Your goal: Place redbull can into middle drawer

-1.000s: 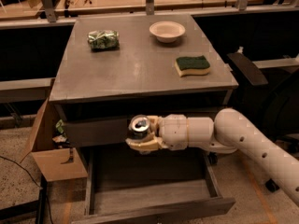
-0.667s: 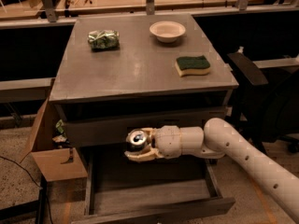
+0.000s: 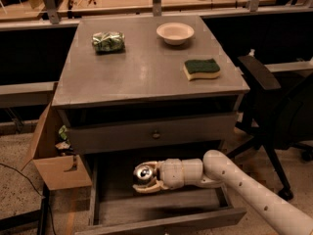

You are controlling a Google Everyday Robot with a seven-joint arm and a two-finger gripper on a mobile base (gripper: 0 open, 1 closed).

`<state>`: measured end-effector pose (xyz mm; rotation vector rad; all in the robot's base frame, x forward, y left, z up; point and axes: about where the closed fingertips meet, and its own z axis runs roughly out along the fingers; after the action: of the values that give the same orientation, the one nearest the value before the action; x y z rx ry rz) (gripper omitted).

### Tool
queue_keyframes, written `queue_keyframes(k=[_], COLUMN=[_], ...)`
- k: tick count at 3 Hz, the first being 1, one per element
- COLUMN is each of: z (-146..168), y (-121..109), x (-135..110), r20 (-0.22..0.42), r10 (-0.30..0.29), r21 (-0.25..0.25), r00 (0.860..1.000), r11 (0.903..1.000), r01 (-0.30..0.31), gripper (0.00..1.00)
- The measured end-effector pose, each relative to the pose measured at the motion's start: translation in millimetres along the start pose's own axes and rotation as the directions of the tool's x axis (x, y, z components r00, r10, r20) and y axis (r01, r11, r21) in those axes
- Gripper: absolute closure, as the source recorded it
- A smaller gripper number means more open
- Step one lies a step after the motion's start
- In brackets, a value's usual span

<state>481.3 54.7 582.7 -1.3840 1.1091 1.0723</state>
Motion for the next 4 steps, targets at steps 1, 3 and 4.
queue_keyframes(k=[1,3,4], z=[2,24,38], y=[2,7,4], x=[7,57,90], r20=[0.004,0.041,0.054], r10=[0.005,0.023,0.033], r21=[0.001,-0.017,-0.050], r00=[1.000,0.999,0.998], r11=[1.0000,0.9996,0.9983], r01=[-0.005,-0.022,-0.031], gripper=[1.00,1.00,0.97])
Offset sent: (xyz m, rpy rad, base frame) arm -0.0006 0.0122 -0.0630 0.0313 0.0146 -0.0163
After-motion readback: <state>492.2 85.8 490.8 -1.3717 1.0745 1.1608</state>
